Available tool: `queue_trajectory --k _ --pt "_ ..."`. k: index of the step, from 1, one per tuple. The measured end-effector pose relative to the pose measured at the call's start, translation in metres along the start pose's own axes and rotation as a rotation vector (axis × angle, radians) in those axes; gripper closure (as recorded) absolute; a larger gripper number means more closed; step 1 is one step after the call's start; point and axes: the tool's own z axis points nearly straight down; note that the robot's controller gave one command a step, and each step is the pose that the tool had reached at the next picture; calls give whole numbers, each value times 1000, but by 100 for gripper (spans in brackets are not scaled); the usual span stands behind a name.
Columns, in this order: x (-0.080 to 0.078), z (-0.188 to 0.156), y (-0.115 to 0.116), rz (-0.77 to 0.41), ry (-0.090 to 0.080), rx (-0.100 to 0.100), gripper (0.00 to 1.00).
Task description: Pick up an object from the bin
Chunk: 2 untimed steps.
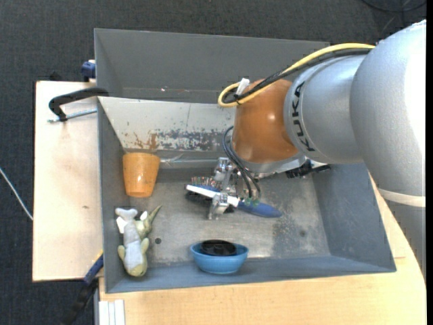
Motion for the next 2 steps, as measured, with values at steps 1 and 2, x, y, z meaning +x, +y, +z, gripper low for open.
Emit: queue_trajectory --k 1,2 --pt "-3 -61 1 0 -2 -2 100" --pt "-5 -122 3 -1 -3 -2 100"
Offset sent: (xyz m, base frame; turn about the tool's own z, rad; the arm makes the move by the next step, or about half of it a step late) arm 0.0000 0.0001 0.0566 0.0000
